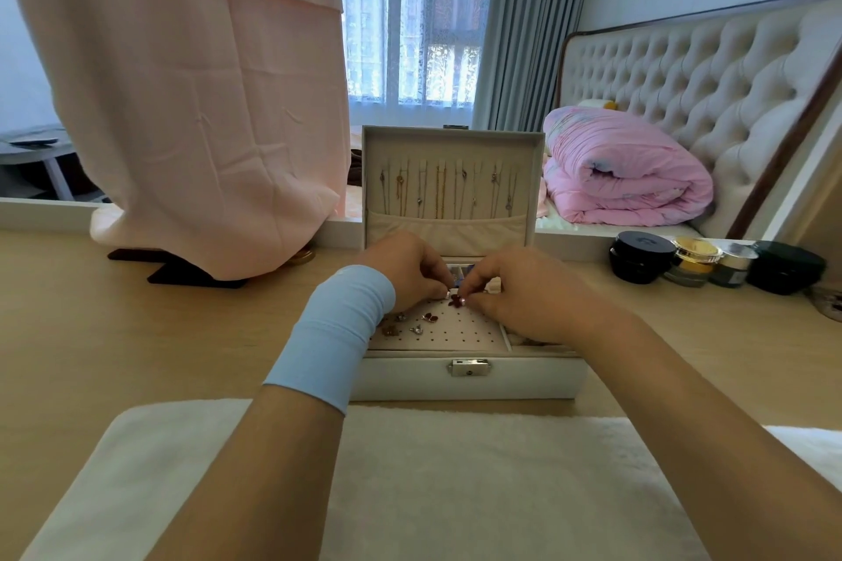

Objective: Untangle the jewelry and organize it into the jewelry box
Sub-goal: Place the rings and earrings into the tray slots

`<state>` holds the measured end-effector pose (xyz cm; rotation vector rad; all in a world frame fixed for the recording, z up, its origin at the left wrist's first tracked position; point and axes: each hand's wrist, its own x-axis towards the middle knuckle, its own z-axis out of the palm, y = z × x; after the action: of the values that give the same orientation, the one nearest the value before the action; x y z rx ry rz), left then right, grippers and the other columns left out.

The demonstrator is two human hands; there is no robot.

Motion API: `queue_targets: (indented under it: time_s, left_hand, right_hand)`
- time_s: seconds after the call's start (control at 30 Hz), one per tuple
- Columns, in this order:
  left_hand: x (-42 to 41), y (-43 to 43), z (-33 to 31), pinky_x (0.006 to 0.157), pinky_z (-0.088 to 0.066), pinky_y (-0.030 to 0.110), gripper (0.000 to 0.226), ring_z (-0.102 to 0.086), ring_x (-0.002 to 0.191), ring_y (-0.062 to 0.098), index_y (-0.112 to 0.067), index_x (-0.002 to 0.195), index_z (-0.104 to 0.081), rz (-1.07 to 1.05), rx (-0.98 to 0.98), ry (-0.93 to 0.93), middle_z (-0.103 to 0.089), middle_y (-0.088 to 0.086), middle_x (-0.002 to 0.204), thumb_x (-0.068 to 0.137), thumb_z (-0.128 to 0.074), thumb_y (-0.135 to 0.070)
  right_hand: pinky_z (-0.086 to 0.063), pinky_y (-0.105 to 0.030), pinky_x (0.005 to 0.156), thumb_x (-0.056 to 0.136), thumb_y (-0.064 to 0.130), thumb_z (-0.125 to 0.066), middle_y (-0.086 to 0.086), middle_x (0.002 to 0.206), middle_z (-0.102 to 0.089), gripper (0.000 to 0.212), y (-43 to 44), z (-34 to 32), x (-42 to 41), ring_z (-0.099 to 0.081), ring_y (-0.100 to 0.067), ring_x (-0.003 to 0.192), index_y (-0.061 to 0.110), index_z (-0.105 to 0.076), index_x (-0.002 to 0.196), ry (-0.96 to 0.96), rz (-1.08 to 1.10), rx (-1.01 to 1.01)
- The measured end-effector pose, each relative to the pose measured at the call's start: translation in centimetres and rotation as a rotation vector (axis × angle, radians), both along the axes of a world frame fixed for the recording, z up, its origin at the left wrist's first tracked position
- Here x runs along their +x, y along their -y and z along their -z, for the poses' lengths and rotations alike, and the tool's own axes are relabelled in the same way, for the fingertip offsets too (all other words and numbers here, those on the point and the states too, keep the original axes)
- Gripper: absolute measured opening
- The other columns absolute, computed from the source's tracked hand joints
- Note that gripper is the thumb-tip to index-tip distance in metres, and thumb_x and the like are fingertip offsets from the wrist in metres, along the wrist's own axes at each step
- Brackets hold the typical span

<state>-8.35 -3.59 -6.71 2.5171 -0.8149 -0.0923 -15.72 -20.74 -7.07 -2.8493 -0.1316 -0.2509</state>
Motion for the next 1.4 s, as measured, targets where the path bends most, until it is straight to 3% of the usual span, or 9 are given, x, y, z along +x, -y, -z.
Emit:
queue_targets:
  time_s: [0.23, 0.33, 0.47, 0.57, 0.77, 1.0, 1.13, 1.27, 1.4]
  left_hand:
    - [-0.9, 0.3, -0.5, 0.082, -0.044, 0.023, 0.017, -0.06, 0.094, 0.008, -0.033, 0.104, -0.073, -0.014, 0.015, 0.003, -0.069, -0.011, 0.104, 0.089, -0.066, -0.029]
    - [-1.3, 0.7, -0.6, 0.078, -0.044, 0.023, 0.015, -0.059, 0.089, 0.006, -0.034, 0.101, -0.073, -0.01, 0.016, -0.01, -0.068, -0.013, 0.098, 0.088, -0.067, -0.032]
    - [-1.5, 1.0, -0.7, 0.078, -0.043, 0.021, 0.016, -0.057, 0.088, 0.004, -0.031, 0.104, -0.073, 0.018, 0.049, -0.038, -0.066, -0.015, 0.097, 0.089, -0.068, -0.031]
    - [-1.6, 1.1, -0.9, 0.08, -0.043, 0.023, 0.017, -0.057, 0.091, 0.007, -0.032, 0.106, -0.072, 0.011, 0.062, -0.017, -0.064, -0.013, 0.1, 0.09, -0.066, -0.031]
    - [-3.2, 3.4, -1.1, 0.09, -0.048, 0.029, 0.015, -0.056, 0.093, 0.006, -0.035, 0.106, -0.069, 0.052, -0.078, 0.076, -0.063, -0.015, 0.103, 0.093, -0.061, -0.033]
    - [-5.8, 7.1, 0.0, 0.089, -0.053, 0.036, 0.017, -0.057, 0.089, 0.007, -0.036, 0.107, -0.067, 0.113, -0.113, 0.122, -0.061, -0.019, 0.095, 0.092, -0.059, -0.036]
    - [-5.9, 7.3, 0.5, 0.091, -0.053, 0.039, 0.019, -0.059, 0.094, 0.011, -0.036, 0.11, -0.067, 0.099, -0.117, 0.101, -0.064, -0.013, 0.102, 0.092, -0.059, -0.036]
    - [-5.9, 7.5, 0.6, 0.094, -0.051, 0.04, 0.03, -0.058, 0.095, 0.009, -0.035, 0.121, -0.061, 0.093, -0.164, 0.082, -0.062, -0.02, 0.099, 0.092, -0.062, -0.036]
    - [-5.9, 7.6, 0.7, 0.09, -0.053, 0.037, 0.028, -0.057, 0.086, 0.002, -0.038, 0.118, -0.064, 0.076, -0.244, 0.077, -0.065, -0.022, 0.092, 0.089, -0.065, -0.036]
  right_hand:
    - [-0.051, -0.031, 0.08, 0.09, 0.043, -0.071, 0.017, 0.102, -0.07, 0.01, -0.5, 0.0, -0.2, -0.061, -0.005, 0.091, 0.038, -0.076, 0.097, 0.017, 0.006, -0.011]
    - [-0.047, -0.025, 0.076, 0.089, 0.039, -0.073, 0.02, 0.098, -0.069, 0.011, 0.5, -1.1, -0.4, -0.057, 0.005, 0.079, 0.036, -0.075, 0.099, -0.004, -0.021, 0.105]
    - [-0.042, -0.014, 0.074, 0.09, 0.026, -0.074, 0.021, 0.092, -0.066, 0.009, 4.3, -4.0, -1.7, -0.058, 0.006, 0.084, 0.034, -0.073, 0.094, 0.017, 0.059, 0.213]
    - [-0.044, -0.018, 0.066, 0.086, 0.026, -0.079, 0.016, 0.089, -0.068, 0.011, 7.5, -4.6, -2.4, -0.062, -0.001, 0.078, 0.036, -0.073, 0.087, -0.16, 0.196, 0.11]
    - [-0.049, -0.024, 0.054, 0.089, 0.033, -0.075, 0.002, 0.091, -0.072, 0.023, 10.6, -1.8, -2.2, -0.066, -0.014, 0.066, 0.018, -0.074, 0.105, -0.508, 0.415, -0.14]
    - [-0.064, -0.039, 0.077, 0.08, 0.025, -0.083, -0.006, 0.086, -0.074, 0.025, 11.3, 0.7, -0.9, -0.074, -0.022, 0.076, 0.009, -0.074, 0.096, -0.477, 0.473, -0.177]
    - [-0.064, -0.04, 0.072, 0.078, 0.016, -0.081, -0.005, 0.084, -0.077, 0.015, 11.3, 0.3, -0.8, -0.075, -0.021, 0.076, 0.011, -0.08, 0.092, -0.447, 0.429, -0.083]
    - [-0.051, -0.022, 0.059, 0.083, 0.016, -0.081, 0.008, 0.081, -0.073, 0.008, 9.9, -2.9, -2.2, -0.063, -0.009, 0.069, 0.022, -0.081, 0.088, -0.269, 0.271, 0.232]
    - [-0.036, -0.023, 0.049, 0.077, 0.016, -0.085, -0.02, 0.08, -0.07, 0.021, 7.9, -4.8, -3.1, -0.051, -0.008, 0.054, 0.015, -0.075, 0.096, -0.186, 0.12, 0.517]
